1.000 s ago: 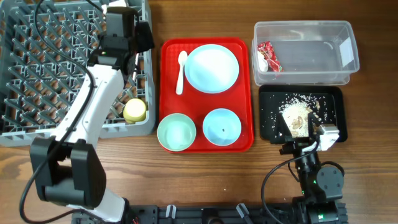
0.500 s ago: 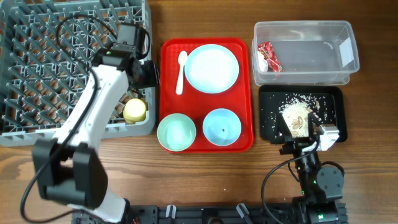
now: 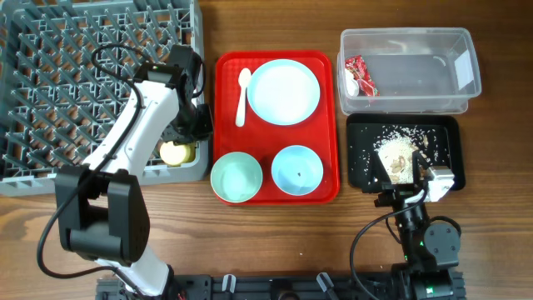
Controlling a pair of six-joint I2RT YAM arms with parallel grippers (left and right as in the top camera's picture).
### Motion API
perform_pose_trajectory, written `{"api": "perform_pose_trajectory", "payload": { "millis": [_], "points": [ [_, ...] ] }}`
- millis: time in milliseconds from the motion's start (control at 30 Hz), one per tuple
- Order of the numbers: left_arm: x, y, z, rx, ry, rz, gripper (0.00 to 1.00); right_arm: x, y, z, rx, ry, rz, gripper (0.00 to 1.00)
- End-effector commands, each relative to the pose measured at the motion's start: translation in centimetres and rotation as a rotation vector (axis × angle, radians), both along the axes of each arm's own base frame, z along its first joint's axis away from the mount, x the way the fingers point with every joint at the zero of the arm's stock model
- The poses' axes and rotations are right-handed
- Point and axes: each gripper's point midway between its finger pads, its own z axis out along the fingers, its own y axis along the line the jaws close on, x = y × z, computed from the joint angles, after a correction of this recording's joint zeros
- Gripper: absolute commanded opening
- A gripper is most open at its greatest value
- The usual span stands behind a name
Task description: Sort waste into correct bins and load items into the dishwasher rack
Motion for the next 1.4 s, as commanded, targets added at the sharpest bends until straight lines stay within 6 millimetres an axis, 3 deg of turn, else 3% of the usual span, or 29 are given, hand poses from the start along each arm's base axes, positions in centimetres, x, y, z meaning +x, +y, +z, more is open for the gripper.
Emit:
{"api": "perform_pose_trajectory", "payload": {
  "millis": [0,533,600,700,733,900,1000,1100,1233,1367],
  "points": [
    [-0.3,-0.2,0.2,-0.013,0.013,0.009,0.31,-0.1,-0.2,0.4,0.009,-0.019,-0.015,1.0],
    [-3.6,0.6,0.5,0.023,0.149,0.005,0.2,-0.1,-0.2,0.4,0.009,-0.019,-0.015,1.0],
    [-3.5,0.6,0.5,0.022,0.145,0.006,0.23,-0.1,-0.2,0.4,0.009,-0.019,-0.015,1.0],
    [-2.4,0.3,0.3,0.01,0.1,0.006,0.48,-0.1,-0.2,0.4,0.009,-0.019,-0.015,1.0],
    [-1.9,0.0,0.3,-0.005,0.08,0.006,0.52,-0.1,-0.2,0.4,0.009,-0.019,-0.015,1.0],
    [-1.7,-0.2,2.1,-0.017,0.07,0.006,0.53,-0.1,-0.2,0.4,0.009,-0.019,-0.015,1.0],
    [0.0,-0.5,5.0,-0.039,-0.036,0.005,0.66,-0.1,-0.2,0.4,0.009,-0.019,-0.015,1.0],
    [2.9,-1.1,7.4,-0.071,-0.204,0.002,0.76,-0.1,-0.2,0.4,0.009,-0.019,-0.015,1.0],
    [6.4,-1.1,7.9,-0.056,-0.344,0.003,0.71,-0.1,-0.2,0.4,0.009,-0.019,-0.015,1.0],
    [9.0,0.0,5.9,0.025,-0.394,0.02,0.58,-0.1,-0.2,0.4,0.009,-0.019,-0.015,1.0]
  ]
}}
